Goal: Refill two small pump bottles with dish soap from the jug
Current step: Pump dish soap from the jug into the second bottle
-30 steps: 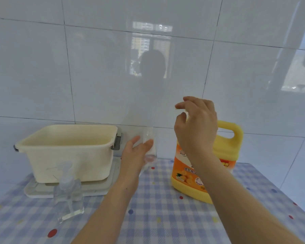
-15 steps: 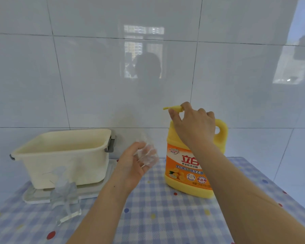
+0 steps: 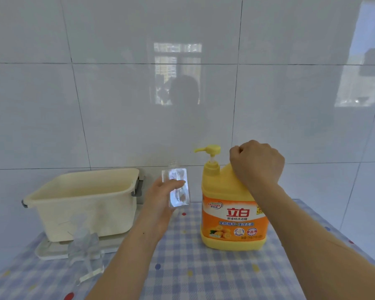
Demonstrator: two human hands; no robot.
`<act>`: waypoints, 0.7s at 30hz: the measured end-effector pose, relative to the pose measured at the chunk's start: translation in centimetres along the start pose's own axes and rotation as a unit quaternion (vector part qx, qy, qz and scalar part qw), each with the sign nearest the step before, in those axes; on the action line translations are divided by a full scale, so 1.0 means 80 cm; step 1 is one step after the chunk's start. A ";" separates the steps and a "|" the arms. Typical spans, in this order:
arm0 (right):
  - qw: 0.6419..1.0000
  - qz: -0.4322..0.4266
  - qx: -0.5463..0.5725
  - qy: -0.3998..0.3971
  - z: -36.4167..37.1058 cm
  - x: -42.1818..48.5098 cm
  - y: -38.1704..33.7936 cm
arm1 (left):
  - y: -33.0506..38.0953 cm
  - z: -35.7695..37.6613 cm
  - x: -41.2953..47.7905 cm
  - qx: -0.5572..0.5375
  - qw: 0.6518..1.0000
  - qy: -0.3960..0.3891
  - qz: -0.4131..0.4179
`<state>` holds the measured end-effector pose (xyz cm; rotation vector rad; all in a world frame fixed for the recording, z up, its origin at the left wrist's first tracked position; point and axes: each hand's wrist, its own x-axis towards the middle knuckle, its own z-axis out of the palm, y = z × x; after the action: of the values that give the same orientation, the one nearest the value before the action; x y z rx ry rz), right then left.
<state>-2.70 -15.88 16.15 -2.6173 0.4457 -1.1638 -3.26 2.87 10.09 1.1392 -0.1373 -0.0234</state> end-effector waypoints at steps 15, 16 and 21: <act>0.997 -0.001 0.001 -0.071 -0.011 0.011 -0.018 | 0.016 -0.001 0.003 0.177 0.976 -0.019 0.128; 0.997 0.000 -0.001 -0.076 -0.010 0.012 -0.020 | 0.016 -0.002 0.006 0.196 0.971 -0.019 0.139; 0.993 0.014 -0.022 -0.119 -0.015 0.022 -0.025 | 0.015 -0.002 0.014 0.264 0.948 -0.028 0.173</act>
<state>-2.09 -14.80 18.79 -2.7330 0.4615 -0.8270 -2.21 3.41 11.20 1.6352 -0.4117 0.3111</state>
